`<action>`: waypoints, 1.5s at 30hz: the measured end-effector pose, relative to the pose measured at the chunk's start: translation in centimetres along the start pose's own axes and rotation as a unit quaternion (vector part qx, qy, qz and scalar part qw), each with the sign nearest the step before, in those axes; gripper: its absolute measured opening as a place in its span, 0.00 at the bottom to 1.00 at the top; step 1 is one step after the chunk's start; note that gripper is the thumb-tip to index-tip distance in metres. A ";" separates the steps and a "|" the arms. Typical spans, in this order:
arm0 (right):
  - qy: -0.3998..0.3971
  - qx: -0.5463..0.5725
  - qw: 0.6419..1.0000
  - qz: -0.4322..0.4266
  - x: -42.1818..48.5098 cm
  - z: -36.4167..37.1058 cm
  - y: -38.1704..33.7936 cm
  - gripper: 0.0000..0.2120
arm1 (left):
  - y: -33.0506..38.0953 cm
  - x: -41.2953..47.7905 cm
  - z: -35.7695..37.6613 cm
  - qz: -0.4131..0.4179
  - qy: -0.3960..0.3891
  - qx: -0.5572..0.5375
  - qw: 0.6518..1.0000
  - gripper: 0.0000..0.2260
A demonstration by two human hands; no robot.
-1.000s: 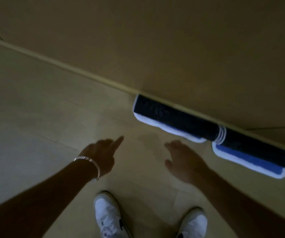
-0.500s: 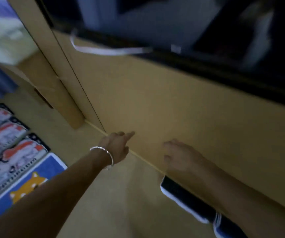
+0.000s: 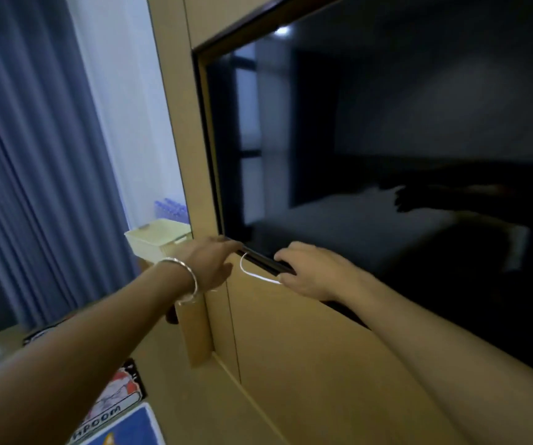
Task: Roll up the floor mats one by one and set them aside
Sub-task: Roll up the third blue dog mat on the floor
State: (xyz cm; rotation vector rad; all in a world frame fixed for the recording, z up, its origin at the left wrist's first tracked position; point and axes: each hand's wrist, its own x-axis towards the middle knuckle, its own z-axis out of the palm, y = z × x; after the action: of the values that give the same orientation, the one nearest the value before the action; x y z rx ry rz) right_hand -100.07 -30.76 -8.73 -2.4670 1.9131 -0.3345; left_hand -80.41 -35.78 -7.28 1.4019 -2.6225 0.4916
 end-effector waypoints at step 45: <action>-0.208 -0.109 0.900 -0.367 22.8 21.2 -64.1 0.17 | -47.0 -48.7 10.8 -0.386 -0.207 -0.104 0.893 0.14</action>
State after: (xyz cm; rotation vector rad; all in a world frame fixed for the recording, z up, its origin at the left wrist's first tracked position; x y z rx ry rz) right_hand -29.79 -38.78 -17.28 -2.9884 0.8508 0.4191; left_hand -13.86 -25.50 -19.68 2.4589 -1.9825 -0.2091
